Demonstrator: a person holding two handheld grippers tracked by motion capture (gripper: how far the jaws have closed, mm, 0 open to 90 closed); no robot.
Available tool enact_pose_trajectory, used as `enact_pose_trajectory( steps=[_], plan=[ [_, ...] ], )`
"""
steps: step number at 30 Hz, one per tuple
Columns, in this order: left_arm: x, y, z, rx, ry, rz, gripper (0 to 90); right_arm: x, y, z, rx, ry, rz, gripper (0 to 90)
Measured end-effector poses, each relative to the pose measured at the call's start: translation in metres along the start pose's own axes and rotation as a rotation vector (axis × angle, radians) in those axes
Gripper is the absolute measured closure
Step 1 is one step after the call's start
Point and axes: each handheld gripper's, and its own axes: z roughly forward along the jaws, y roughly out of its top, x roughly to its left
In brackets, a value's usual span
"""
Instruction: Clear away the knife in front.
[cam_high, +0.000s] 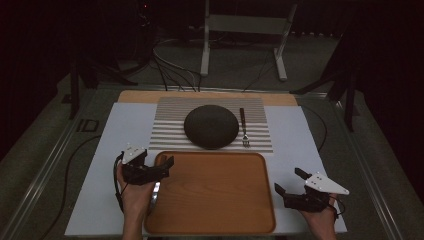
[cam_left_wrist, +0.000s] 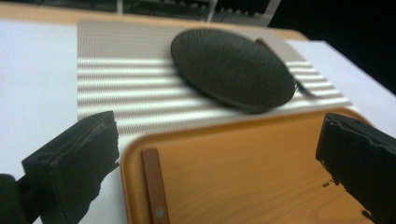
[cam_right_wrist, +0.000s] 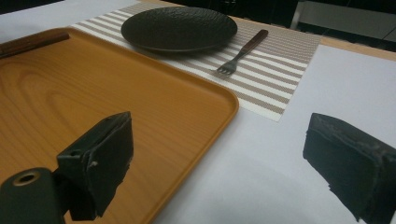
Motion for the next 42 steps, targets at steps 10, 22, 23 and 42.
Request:
enact_pose_trajectory(
  steps=[10,22,23,42],
  plan=[
    [0.022,0.015,-0.013,-0.074,-0.032,0.045,0.1,0.000,0.000,0.000,-0.002,0.001,0.002,8.4],
    [0.046,0.013,-0.020,-0.134,-0.057,0.102,0.1,0.000,0.000,0.000,-0.002,-0.001,0.003,8.4],
    [0.047,0.013,-0.020,-0.137,-0.054,0.112,0.1,-0.001,0.000,0.000,-0.002,-0.001,0.004,8.4],
    [0.058,0.005,-0.029,-0.175,0.009,0.152,0.1,-0.006,0.003,-0.007,-0.053,-0.020,0.006,8.4]
  ],
)
